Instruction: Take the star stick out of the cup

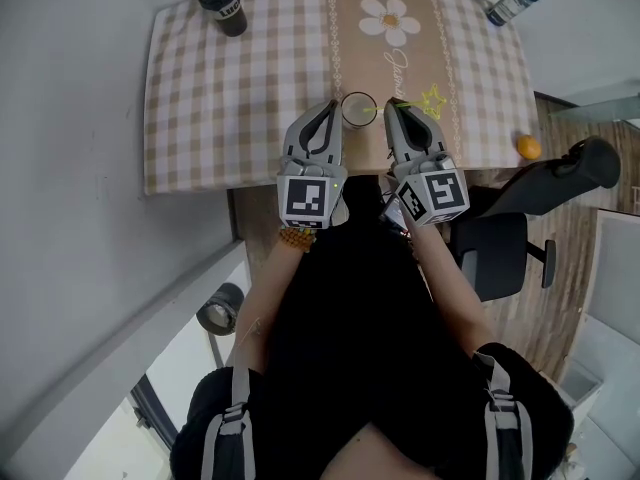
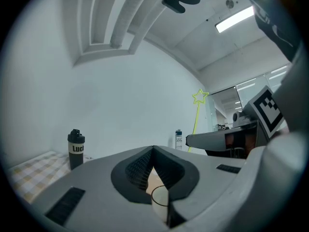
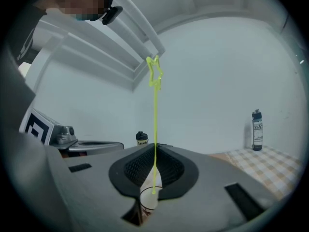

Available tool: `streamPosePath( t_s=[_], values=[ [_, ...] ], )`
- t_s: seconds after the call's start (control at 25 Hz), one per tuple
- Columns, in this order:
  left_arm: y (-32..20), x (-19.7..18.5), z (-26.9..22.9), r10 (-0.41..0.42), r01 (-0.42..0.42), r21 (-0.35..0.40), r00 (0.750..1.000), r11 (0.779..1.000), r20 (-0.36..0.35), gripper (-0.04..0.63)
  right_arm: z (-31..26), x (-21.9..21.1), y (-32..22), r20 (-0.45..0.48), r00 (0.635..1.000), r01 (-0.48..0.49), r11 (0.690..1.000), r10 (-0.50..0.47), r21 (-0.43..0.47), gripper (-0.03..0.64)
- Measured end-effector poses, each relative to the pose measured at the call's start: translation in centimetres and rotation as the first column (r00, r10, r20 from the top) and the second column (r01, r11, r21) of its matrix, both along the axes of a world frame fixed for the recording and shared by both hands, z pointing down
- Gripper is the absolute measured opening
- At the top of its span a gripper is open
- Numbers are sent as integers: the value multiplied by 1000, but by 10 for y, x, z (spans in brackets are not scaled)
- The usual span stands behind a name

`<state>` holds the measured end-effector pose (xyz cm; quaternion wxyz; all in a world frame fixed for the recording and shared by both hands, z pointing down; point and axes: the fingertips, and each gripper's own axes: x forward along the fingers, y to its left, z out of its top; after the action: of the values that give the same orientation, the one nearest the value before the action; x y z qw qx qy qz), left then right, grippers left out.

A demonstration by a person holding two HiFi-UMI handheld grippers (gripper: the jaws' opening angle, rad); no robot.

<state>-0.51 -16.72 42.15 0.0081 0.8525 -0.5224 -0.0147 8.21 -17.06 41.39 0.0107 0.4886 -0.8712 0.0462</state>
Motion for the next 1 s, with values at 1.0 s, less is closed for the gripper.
streamPosePath(
  t_s=[1.0],
  values=[
    [-5, -2, 8, 1, -1, -20, 1000, 1000, -5, 0, -5, -6, -3, 47, 997, 54, 998, -54, -15, 11]
  ],
)
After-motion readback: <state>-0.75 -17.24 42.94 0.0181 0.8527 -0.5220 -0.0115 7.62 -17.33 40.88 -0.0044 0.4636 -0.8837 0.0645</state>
